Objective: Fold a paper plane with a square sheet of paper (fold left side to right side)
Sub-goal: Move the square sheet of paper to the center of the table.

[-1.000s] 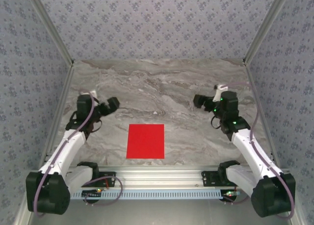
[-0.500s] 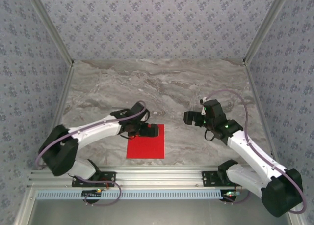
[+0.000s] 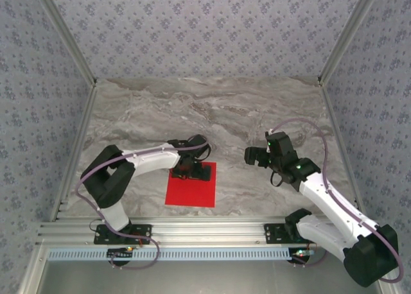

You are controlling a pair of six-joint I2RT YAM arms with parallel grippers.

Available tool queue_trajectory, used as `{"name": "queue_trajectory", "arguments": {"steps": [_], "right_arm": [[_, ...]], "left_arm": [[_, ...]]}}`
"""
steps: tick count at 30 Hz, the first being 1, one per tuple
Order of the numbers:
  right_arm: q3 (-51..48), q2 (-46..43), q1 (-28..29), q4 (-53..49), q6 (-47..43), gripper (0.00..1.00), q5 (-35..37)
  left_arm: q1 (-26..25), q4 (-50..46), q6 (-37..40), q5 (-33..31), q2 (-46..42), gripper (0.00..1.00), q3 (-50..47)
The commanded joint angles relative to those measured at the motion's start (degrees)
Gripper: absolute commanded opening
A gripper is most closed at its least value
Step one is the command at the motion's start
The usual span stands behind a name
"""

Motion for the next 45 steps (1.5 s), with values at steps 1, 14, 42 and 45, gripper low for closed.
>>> {"name": "queue_trajectory", "arguments": {"steps": [1,14,42,45], "right_arm": [[1.57,-0.9,0.39,-1.71,-0.35,1.0,1.86],[1.19,-1.04,0.5,-2.34,-0.88,1.0,2.77],[12.32,29.83,-0.04,13.31,-0.77,0.98,-8.71],[19.48,39.67,0.23,13.71,-0.4,0.93,-11.66]], "left_arm": [[-0.21,-4.59,-1.17,-4.09,5.03,0.98,2.54],[0.88,-5.91,2.05,-10.75,16.21,0.98,14.8],[18.67,7.86,7.69,11.74,-1.32,0.94,10.57],[22.27,13.14,5.1,20.22,-5.59,0.9,2.45]]}}
